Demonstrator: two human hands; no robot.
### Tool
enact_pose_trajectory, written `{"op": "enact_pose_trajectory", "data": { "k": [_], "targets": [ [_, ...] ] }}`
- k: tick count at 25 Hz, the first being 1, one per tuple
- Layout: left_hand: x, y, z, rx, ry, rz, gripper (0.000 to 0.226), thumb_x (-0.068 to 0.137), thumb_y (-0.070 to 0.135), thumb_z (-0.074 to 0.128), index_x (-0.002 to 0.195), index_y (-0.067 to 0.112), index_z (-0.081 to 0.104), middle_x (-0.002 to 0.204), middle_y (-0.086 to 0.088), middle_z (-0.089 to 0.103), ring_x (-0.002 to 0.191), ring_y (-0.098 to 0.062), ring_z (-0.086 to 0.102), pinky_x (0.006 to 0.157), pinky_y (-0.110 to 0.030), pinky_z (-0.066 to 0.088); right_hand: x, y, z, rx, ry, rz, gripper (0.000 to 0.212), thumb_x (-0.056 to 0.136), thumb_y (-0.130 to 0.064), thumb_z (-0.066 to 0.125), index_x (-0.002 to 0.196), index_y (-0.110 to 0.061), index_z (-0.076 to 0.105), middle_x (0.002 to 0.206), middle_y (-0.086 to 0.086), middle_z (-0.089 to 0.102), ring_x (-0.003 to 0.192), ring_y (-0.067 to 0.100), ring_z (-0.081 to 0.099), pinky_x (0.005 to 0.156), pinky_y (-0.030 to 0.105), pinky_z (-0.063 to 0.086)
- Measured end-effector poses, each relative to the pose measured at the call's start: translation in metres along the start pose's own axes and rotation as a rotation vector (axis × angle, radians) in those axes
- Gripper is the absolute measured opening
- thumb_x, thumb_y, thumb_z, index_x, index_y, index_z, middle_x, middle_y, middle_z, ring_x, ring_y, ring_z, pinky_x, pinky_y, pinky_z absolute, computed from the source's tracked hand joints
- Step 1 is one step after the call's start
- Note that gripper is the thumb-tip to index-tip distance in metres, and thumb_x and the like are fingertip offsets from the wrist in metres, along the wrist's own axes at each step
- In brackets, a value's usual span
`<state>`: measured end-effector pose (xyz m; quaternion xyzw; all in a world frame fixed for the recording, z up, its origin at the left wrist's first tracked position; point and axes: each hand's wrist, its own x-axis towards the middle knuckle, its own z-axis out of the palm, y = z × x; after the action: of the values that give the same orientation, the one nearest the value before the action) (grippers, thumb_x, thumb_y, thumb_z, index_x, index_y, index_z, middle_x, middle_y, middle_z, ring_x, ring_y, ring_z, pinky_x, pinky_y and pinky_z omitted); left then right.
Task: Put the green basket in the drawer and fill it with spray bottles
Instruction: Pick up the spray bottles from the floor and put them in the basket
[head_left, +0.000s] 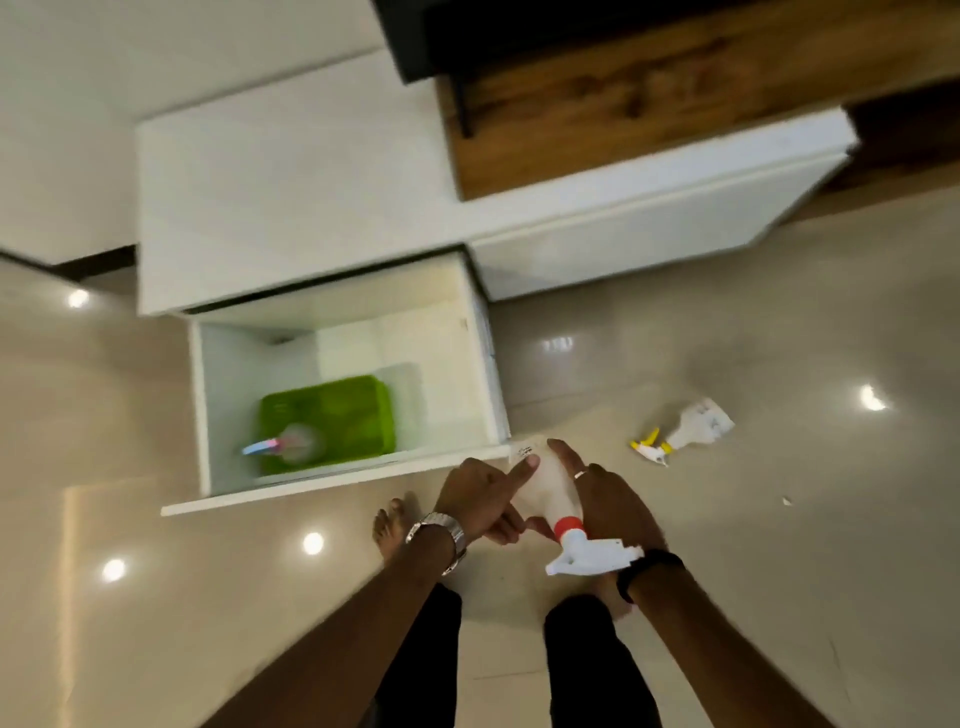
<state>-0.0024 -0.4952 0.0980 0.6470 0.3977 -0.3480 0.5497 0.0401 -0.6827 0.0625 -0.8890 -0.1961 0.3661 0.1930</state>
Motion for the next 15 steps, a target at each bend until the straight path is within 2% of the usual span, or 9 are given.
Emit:
{"op": "enact_pose_trajectory", "data": {
  "k": [1,3,5,7,8,10,12,15],
  "targets": [
    [-0.011,-0.004,-0.031,-0.045,0.026,0.042,0.071,0.071,0.08,0.062,0.06,0.011,0.074,0.063,-0.015,0.077,0.052,-0.026,0.074,0.049,-0.027,0.057,0.009,-0.032,-0.006,-0.028,0.046,-0.052,0.107,0.071,-0.076,0.062,0.155,-0.046,0.002,0.098,0.006,0.063,0.088,0.025,0.065,0.074,0.04,0.057],
    [-0.03,-0.015,-0.089,-0.152,0.076,0.106,0.058,0.076,0.076,0.059,0.06,0.022,0.074,0.067,-0.013,0.078,0.055,-0.025,0.074,0.052,-0.027,0.056,0.026,-0.097,-0.012,-0.023,0.087,-0.144,0.104,0.072,-0.075,0.063,0.153,-0.05,0.003,0.102,0.007,0.062,0.087,0.025,0.066,0.072,0.04,0.057],
    [-0.041,-0.036,-0.147,-0.287,0.127,0.152,0.048,0.081,0.07,0.058,0.08,0.025,0.076,0.074,-0.011,0.08,0.06,-0.023,0.073,0.053,-0.025,0.054,0.049,-0.162,-0.01,0.019,0.106,-0.201,0.103,0.071,-0.071,0.068,0.152,-0.05,0.008,0.116,0.005,0.061,0.095,0.025,0.067,0.077,0.04,0.059],
    [-0.042,-0.062,-0.193,-0.371,0.179,0.154,0.044,0.087,0.061,0.059,0.102,0.022,0.073,0.078,-0.008,0.08,0.062,-0.02,0.072,0.054,-0.025,0.051,0.074,-0.213,-0.002,0.073,0.143,-0.234,0.102,0.068,-0.07,0.071,0.152,-0.045,0.019,0.134,0.001,0.052,0.104,0.025,0.067,0.08,0.041,0.06],
    [-0.04,-0.078,-0.218,-0.381,0.224,0.145,0.043,0.089,0.056,0.06,0.107,0.019,0.072,0.079,-0.006,0.08,0.062,-0.018,0.071,0.057,-0.027,0.052,0.09,-0.239,0.008,0.066,0.136,-0.243,0.102,0.068,-0.068,0.073,0.152,-0.042,0.022,0.141,-0.001,0.047,0.109,0.026,0.065,0.083,0.041,0.06],
    [-0.03,-0.111,-0.261,-0.308,0.33,0.139,0.036,0.095,0.048,0.057,0.108,0.019,0.071,0.081,-0.001,0.081,0.066,-0.015,0.072,0.068,-0.034,0.056,0.127,-0.279,0.035,0.024,0.036,-0.194,0.105,0.067,-0.06,0.077,0.153,-0.041,0.02,0.147,-0.003,0.042,0.12,0.026,0.059,0.093,0.038,0.055],
    [-0.012,-0.139,-0.298,-0.137,0.435,0.169,0.027,0.098,0.041,0.054,0.106,0.021,0.072,0.088,0.003,0.079,0.08,-0.017,0.072,0.077,-0.034,0.055,0.169,-0.304,0.068,-0.007,-0.102,-0.088,0.107,0.063,-0.053,0.077,0.153,-0.043,0.019,0.149,-0.005,0.045,0.127,0.025,0.055,0.099,0.031,0.048],
    [0.012,-0.167,-0.337,0.002,0.575,0.229,0.023,0.098,0.032,0.056,0.111,0.022,0.073,0.094,0.005,0.076,0.091,-0.017,0.07,0.079,-0.028,0.052,0.22,-0.31,0.116,-0.084,-0.211,0.012,0.107,0.062,-0.058,0.072,0.155,-0.036,0.023,0.152,-0.002,0.046,0.132,0.027,0.051,0.104,0.03,0.042]
  ]
}}
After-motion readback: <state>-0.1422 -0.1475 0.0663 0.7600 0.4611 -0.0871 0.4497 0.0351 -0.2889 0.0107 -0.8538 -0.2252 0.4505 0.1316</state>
